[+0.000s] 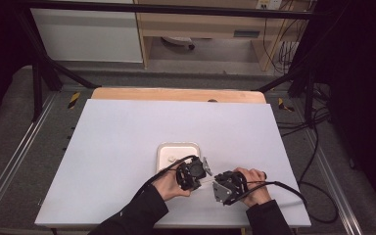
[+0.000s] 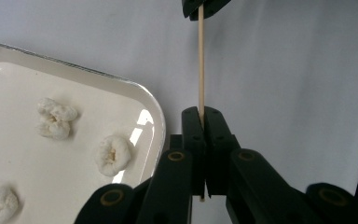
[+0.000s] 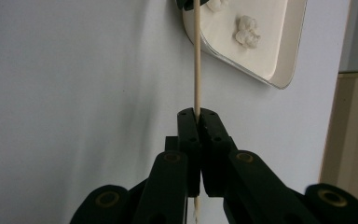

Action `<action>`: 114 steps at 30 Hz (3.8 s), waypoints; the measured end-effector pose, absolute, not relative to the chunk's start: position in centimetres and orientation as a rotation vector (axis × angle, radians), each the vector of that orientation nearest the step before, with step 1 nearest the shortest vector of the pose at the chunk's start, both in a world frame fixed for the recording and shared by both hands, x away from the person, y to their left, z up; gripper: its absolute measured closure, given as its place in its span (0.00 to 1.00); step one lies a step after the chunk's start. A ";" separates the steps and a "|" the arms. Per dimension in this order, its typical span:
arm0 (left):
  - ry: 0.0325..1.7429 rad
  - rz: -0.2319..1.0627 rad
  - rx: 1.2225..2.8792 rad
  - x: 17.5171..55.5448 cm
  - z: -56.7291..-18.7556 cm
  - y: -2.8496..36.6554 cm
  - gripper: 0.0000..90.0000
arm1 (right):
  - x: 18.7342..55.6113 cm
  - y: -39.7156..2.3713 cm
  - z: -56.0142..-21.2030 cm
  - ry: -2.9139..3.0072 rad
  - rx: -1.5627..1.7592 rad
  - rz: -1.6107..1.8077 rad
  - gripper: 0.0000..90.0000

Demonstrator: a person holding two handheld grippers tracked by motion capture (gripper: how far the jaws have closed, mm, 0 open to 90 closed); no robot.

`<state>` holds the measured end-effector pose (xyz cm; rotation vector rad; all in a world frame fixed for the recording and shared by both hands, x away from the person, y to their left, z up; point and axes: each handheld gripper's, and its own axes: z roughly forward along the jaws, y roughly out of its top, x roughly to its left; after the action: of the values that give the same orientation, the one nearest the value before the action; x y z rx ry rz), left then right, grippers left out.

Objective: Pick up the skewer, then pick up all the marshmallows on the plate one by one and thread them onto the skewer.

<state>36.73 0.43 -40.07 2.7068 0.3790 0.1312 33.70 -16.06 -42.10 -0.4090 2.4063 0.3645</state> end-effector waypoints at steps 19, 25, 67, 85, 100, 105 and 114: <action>0.476 0.224 2.612 36.7 -39.6 6.4 0.99 | 35.4 -18.4 -41.8 2.440 0.303 0.727 0.36; 0.536 0.249 2.547 36.4 -39.7 8.8 0.98 | 35.6 -19.0 -42.3 2.436 0.457 0.802 0.28; 0.819 0.386 2.125 33.9 -41.6 18.2 0.98 | 39.1 -14.3 -41.2 2.395 0.990 1.111 0.03; 0.840 0.387 2.106 33.9 -41.9 18.4 0.98 | 41.9 -10.7 -42.3 2.413 1.014 1.159 0.22; 0.833 0.387 2.104 33.7 -42.0 18.1 0.98 | 42.2 -9.9 -44.4 2.492 1.004 1.086 0.58; 0.834 0.390 2.102 33.7 -42.0 18.1 0.98 | 42.1 -9.7 -44.7 2.500 0.994 1.074 0.64; 0.831 0.395 2.095 33.6 -42.0 18.0 0.98 | 41.7 -9.6 -44.9 2.484 0.978 1.071 0.72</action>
<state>33.58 18.01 -41.95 2.0949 0.8311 0.3949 41.74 -9.61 -44.92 0.9776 2.4844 1.0709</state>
